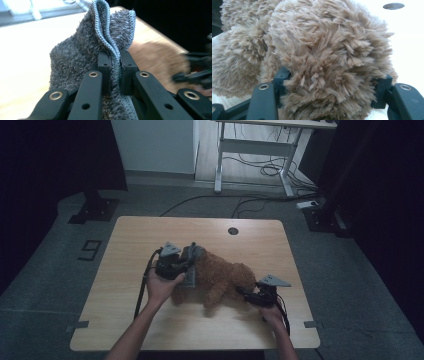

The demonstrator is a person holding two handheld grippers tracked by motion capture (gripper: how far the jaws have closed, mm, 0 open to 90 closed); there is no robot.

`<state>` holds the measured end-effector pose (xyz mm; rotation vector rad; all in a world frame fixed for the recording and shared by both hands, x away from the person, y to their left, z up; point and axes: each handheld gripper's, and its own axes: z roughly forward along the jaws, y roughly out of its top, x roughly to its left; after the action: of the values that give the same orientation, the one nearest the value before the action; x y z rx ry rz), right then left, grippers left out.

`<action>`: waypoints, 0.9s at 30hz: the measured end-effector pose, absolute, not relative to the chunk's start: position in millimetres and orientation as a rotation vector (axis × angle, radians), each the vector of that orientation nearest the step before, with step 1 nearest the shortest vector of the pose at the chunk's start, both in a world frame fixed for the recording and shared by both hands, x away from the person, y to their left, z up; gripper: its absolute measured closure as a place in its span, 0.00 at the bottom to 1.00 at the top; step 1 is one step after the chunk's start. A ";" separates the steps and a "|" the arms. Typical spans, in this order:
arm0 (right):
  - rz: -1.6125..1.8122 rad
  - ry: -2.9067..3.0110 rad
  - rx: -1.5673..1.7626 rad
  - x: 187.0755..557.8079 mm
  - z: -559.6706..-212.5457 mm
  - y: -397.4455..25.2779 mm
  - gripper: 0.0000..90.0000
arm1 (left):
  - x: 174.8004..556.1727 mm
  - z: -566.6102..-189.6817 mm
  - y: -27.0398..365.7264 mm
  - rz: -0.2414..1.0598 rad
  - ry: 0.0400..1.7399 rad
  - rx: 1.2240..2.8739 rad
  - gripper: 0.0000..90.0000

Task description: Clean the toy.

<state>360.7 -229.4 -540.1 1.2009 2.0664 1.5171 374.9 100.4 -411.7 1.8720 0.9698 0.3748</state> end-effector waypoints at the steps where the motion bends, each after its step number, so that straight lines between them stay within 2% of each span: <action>1: 1.517 2.066 1.201 360.7 -540.1 -229.4 0.40 | 374.9 -411.7 100.4 0.375 0.970 1.872 0.90; 2: 1.516 2.065 1.200 360.6 -540.0 -229.0 0.40 | 371.3 -406.8 76.4 0.369 0.905 1.896 0.90; 6: 1.512 2.063 1.199 359.7 -540.0 -228.4 0.40 | 374.2 -410.6 33.4 0.318 0.834 1.943 0.90; 7: 1.512 2.063 1.199 359.7 -540.0 -228.4 0.40 | 374.2 -410.6 33.4 0.318 0.834 1.943 0.90; 8: 1.511 2.066 1.200 359.5 -539.8 -228.5 0.40 | 378.8 -418.0 11.0 0.302 0.818 1.988 0.90; 13: 1.512 2.064 1.187 359.4 -540.3 -228.8 0.40 | 389.1 -450.0 -25.3 0.310 0.828 2.131 0.90; 21: 1.501 2.077 1.176 358.7 -539.9 -227.6 0.40 | 390.9 -449.1 -14.3 0.289 0.865 2.112 0.91; 27: 1.511 2.072 1.175 358.7 -540.6 -227.9 0.40 | 393.4 -437.5 16.0 0.325 0.913 2.058 0.91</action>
<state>358.7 -227.9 -540.6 1.1747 2.0716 1.5106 393.4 16.0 -437.5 2.0583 0.9126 0.3251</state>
